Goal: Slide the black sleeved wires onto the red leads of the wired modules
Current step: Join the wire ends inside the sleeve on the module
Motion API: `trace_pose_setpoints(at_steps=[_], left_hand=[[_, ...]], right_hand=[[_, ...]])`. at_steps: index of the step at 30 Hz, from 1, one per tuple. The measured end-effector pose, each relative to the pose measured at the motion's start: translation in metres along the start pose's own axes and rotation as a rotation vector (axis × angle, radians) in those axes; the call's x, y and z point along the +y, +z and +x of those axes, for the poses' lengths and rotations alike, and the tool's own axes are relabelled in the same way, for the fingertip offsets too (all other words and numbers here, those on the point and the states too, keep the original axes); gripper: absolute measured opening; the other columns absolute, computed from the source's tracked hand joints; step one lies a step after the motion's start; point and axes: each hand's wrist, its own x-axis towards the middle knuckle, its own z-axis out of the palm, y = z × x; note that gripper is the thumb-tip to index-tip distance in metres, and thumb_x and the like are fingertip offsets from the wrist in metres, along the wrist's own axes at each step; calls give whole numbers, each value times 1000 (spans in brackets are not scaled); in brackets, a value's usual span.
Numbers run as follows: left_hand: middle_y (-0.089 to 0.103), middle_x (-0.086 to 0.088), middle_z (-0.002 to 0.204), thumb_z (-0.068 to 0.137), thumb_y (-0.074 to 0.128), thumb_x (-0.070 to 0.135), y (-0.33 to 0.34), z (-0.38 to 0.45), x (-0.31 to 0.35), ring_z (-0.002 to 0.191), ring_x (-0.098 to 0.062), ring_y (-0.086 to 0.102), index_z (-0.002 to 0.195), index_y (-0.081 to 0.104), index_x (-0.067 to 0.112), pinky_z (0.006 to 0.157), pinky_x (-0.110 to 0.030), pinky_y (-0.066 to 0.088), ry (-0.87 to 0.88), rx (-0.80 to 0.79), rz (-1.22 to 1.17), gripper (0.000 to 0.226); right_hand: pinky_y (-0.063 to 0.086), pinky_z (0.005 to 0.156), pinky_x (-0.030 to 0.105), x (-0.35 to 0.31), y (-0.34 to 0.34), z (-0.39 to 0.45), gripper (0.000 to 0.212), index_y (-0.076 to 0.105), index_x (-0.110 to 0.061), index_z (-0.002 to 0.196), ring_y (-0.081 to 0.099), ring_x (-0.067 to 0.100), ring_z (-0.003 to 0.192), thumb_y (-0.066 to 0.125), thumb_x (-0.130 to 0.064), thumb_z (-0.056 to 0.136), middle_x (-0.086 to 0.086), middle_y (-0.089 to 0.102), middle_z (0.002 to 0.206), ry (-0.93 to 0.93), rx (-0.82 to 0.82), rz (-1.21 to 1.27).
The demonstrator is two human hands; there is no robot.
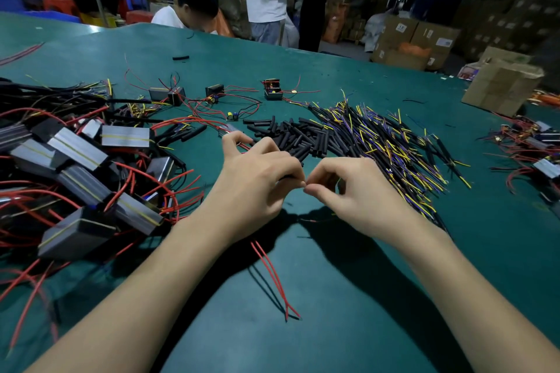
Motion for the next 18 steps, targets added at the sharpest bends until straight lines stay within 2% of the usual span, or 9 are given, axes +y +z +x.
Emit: trace_pose_setpoints(at_steps=[2, 4, 7, 10, 11, 14, 16, 18], left_hand=[[62, 15, 80, 89, 56, 30, 2, 1, 3, 90, -15, 55, 84, 65, 24, 92, -43, 21, -33, -15, 33, 12], [62, 14, 79, 91, 59, 31, 6, 3, 5, 89, -9, 50, 83, 64, 27, 92, -38, 19, -132, 24, -30, 10], [59, 17, 71, 90, 60, 35, 7, 7, 4, 83, -2, 47, 76, 61, 32, 89, -35, 21, -346, 104, -248, 14], [61, 20, 73, 89, 62, 34, 8, 3, 0, 85, 0, 52, 74, 60, 32, 86, -33, 20, -375, 94, -287, 15], [59, 21, 72, 88, 63, 33, 8, 1, -1, 83, 5, 48, 73, 59, 33, 84, -32, 18, -350, 94, -263, 15], [50, 24, 66, 86, 66, 30, 8, -2, 0, 78, 1, 39, 74, 62, 32, 81, -29, 14, -275, 126, -172, 14], [51, 22, 67, 85, 68, 30, 8, -1, 0, 81, 0, 39, 75, 65, 30, 84, -29, 14, -250, 143, -138, 11], [57, 16, 71, 85, 67, 32, 6, -1, 1, 82, -1, 43, 76, 66, 29, 87, -30, 15, -232, 139, -119, 10]], right_hand=[[43, 67, 32, -3, 4, -1, 8, 59, -9, 81, 56, 22, 75, 66, -6, 83, -1, 55, 75, -149, 43, -343], [41, 62, 37, -8, 13, -1, 16, 55, -5, 78, 56, 33, 73, 68, 3, 75, 12, 56, 76, -246, 143, -596], [40, 61, 35, -14, 21, 4, 19, 55, -5, 77, 54, 32, 68, 68, 8, 73, 14, 55, 75, -256, 293, -671], [42, 68, 32, -10, 23, 6, 3, 60, -4, 84, 54, 23, 74, 61, -5, 87, 7, 58, 81, -89, 212, -251], [42, 68, 29, -8, 22, 5, 7, 65, -6, 85, 54, 17, 71, 62, -10, 89, 3, 60, 78, -3, 174, -117], [37, 56, 20, 0, 20, 1, 13, 72, -13, 75, 46, 6, 56, 67, -18, 86, -3, 59, 60, 192, 127, 197], [38, 58, 22, 1, 15, 1, 14, 73, -13, 75, 47, 7, 59, 67, -19, 86, 6, 61, 62, 269, 120, 393], [41, 61, 21, 1, 13, 1, 17, 74, -12, 76, 50, 8, 60, 66, -20, 88, 13, 63, 66, 302, 115, 484]])
